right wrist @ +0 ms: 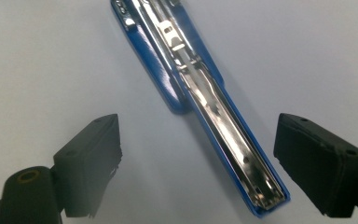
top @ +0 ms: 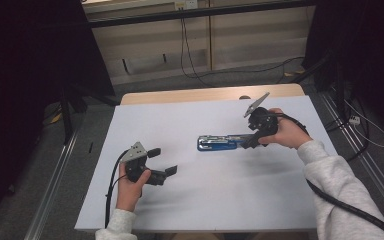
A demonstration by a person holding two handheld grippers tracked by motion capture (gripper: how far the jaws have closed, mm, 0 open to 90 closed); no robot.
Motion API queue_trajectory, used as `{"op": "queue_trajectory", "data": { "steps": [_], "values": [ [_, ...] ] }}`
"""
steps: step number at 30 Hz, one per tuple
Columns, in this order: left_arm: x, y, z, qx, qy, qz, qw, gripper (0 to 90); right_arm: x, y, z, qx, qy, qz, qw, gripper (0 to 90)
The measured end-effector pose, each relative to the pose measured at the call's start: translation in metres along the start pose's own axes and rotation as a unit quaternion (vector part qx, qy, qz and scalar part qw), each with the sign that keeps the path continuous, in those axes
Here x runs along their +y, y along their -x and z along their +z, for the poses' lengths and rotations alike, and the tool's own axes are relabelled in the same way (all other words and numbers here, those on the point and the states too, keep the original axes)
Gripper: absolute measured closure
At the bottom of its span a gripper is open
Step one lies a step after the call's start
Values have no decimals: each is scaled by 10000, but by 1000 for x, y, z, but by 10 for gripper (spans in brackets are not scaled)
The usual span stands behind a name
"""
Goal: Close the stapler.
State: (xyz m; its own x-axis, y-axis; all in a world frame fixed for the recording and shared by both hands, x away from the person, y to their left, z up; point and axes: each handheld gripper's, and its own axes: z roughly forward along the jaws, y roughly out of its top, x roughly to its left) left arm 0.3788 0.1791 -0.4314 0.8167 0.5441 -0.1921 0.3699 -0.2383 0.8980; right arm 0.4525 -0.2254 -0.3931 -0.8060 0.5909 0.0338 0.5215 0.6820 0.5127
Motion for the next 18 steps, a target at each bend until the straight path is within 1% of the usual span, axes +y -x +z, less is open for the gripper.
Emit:
{"op": "queue_trajectory", "data": {
  "steps": [1, 4, 5, 6, 8, 10, 11, 12, 14, 15, 17, 18],
  "values": [
    [1, 0, 2, 10, 3, 1, 10000, 24, -4, -1, 0, -68, 25, 53, 10000, 142],
    [4, 0, 10, -1, -88, 39, 10000, 26, -13, -1, -1, -60, 122, 207, 9997, 142],
    [5, 0, 12, -1, -119, 53, 9999, 27, -18, -1, 0, -116, 140, 268, 9995, 142],
    [6, 0, 15, -45, -157, 73, 9998, 27, -21, 0, -1, -149, 157, 286, 9994, 142],
    [7, 0, 20, -107, -184, 3, 9998, 28, -28, 1, -1, -188, 193, 396, 9989, 145],
    [9, -1, 25, -69, -274, 63, 9996, 28, -34, 2, -1, -252, 229, 451, 9984, 146],
    [9, -1, 27, -62, -280, 62, 9996, 27, -38, 2, -2, -306, 216, 537, 9979, 146],
    [10, -1, 29, -63, -275, 69, 9996, 27, -40, 2, -2, -329, 220, 560, 9976, 145],
    [12, -3, 34, -61, -305, 67, 9995, 27, -46, 2, -4, -382, 294, 655, 9967, 146],
    [12, -3, 36, -18, -316, 53, 9995, 27, -49, 2, -5, -378, 365, 718, 9960, 146],
    [12, -5, 40, -28, -326, 25, 9995, 28, -54, 3, -7, -387, 438, 778, 9953, 148],
    [12, -6, 42, 40, -420, 37, 9991, 28, -56, 3, -7, -396, 441, 798, 9951, 149]
  ]
}}
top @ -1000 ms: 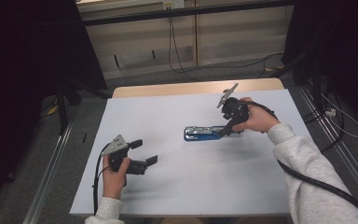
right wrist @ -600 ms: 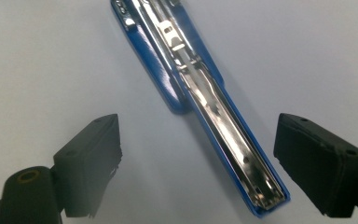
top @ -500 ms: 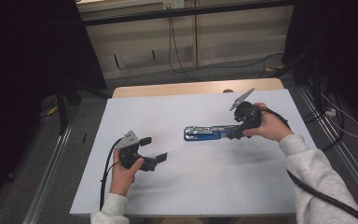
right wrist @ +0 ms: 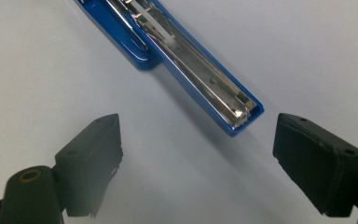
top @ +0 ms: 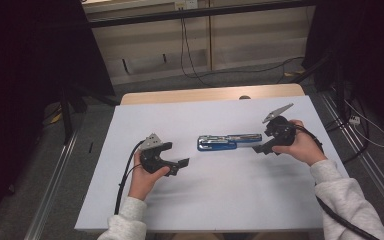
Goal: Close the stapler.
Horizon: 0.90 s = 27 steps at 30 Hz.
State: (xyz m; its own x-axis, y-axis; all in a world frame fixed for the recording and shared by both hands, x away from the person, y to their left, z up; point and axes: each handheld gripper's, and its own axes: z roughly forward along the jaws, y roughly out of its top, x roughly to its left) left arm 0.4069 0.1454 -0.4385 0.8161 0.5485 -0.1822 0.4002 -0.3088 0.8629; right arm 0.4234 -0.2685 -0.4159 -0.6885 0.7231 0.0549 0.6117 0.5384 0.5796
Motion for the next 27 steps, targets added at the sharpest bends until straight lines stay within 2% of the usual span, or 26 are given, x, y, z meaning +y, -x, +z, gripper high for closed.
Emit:
{"op": "queue_trajectory", "data": {
  "steps": [2, 4, 6, 9, 12, 15, 17, 21, 27],
  "values": [
    [1, 0, 3, 106, -132, 30, 9999, 29, -5, 1, -1, -6, 60, 60, 10000, 161],
    [2, 0, 5, 95, -117, -28, 9999, 34, -9, 3, -3, -30, 159, 185, 9997, 172],
    [4, -1, 8, 194, -214, 31, 9996, 61, -13, 5, -3, -104, 213, 187, 9995, 203],
    [5, -3, 11, 188, -190, 42, 9996, 141, -17, 6, -7, -220, 268, 226, 9991, 269],
    [5, -6, 16, 340, -233, 56, 9991, 221, -20, 7, -9, -285, 451, 332, 9980, 355],
    [7, -10, 19, 469, -366, 69, 9982, 350, -23, 9, -9, -449, 476, 380, 9971, 456],
    [10, -11, 22, 502, -443, 53, 9977, 450, -24, 9, -9, -430, 564, 525, 9961, 531],
    [14, -13, 26, 573, -525, -58, 9970, 639, -26, 8, -8, -538, 573, 548, 9954, 710],
    [14, -18, 36, 636, -638, -170, 9958, 835, -30, 10, -1, -629, 563, 643, 9944, 893]
  ]
}}
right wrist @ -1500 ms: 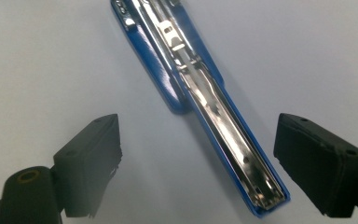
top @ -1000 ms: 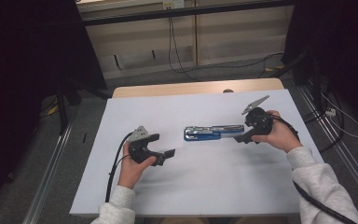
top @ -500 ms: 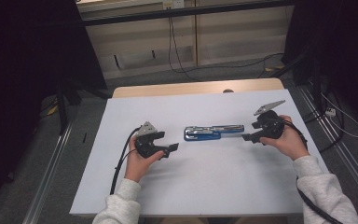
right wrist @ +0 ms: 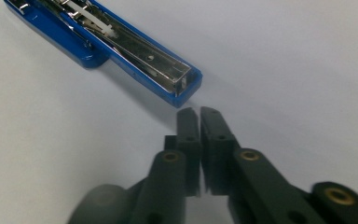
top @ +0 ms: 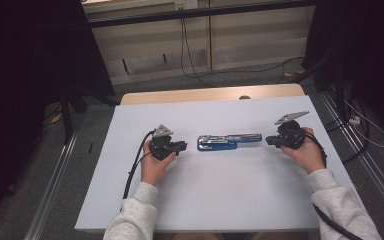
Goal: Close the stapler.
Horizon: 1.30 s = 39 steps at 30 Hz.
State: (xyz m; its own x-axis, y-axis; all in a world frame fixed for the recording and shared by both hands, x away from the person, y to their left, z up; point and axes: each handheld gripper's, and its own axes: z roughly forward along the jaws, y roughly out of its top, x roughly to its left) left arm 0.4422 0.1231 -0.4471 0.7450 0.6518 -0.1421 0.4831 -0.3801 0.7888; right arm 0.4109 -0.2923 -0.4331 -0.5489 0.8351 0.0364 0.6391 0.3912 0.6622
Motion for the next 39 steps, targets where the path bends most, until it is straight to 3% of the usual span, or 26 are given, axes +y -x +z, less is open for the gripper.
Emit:
{"op": "queue_trajectory", "data": {
  "steps": [3, 11, 18, 21, 29, 31, 39],
  "values": [
    [2, 2, 7, -33, -16, 44, 10000, 895, -1, 0, 4, -38, -26, 6, 10000, 900],
    [8, 12, 32, -120, -163, 69, 9998, 900, -1, -3, 14, -71, -108, -42, 9999, 900],
    [13, 13, 39, -129, -127, 76, 9998, 900, -1, -4, 20, -49, -153, -138, 9998, 900],
    [14, 13, 41, -95, -206, 153, 9996, 900, -1, -5, 20, -39, -155, -141, 9998, 900],
    [11, 10, 46, -85, -365, 88, 9993, 900, 1, -6, 21, -15, -133, -194, 9997, 900],
    [9, 10, 47, -32, -408, 133, 9991, 900, 3, -7, 20, -23, -99, -201, 9997, 900],
    [9, 10, 47, 0, -443, 112, 9990, 898, 17, -17, 9, 132, 525, -248, 9982, 845]
  ]
}}
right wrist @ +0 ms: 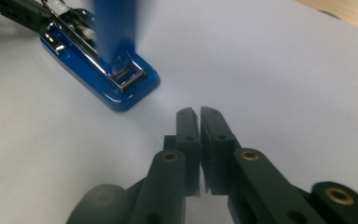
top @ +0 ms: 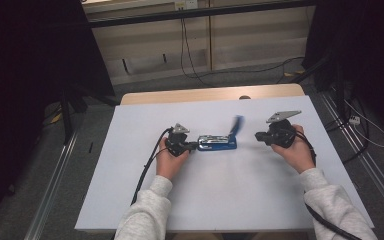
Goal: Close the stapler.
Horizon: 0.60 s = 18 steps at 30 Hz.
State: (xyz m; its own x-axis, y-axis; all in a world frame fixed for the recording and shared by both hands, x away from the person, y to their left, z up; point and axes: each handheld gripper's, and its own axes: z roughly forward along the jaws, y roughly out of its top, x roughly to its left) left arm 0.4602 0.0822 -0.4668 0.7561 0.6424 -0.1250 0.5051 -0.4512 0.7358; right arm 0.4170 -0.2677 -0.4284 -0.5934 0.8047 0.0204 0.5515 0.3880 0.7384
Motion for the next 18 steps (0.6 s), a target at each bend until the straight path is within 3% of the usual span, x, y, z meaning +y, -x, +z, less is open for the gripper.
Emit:
{"op": "queue_trajectory", "data": {
  "steps": [3, 6, 8, 10, 12, 16, 18],
  "values": [
    [-1, -1, -2, 79, 29, -47, 10000, 867, 0, -2, -1, -23, 3, -12, 10000, 790],
    [-1, -4, -6, 193, 87, -111, 9997, 772, -2, -2, 0, 29, 0, 18, 10000, 701],
    [-2, -6, -9, 258, 155, -186, 9994, 639, -4, -2, 2, 60, 6, 116, 9999, 635],
    [-2, -8, -12, 203, 147, -223, 9994, 615, -6, -3, 3, 63, -6, 169, 9998, 552],
    [-2, -8, -16, 314, 177, -296, 9989, 446, -8, -4, 3, 164, -4, 246, 9996, 516],
    [-5, -7, -27, 138, 306, -361, 9988, 300, -13, -6, 1, 214, 55, 384, 9990, 412],
    [-7, -5, -34, 99, 299, -218, 9993, 287, -16, -8, -2, 254, 98, 525, 9982, 375]
  ]
}}
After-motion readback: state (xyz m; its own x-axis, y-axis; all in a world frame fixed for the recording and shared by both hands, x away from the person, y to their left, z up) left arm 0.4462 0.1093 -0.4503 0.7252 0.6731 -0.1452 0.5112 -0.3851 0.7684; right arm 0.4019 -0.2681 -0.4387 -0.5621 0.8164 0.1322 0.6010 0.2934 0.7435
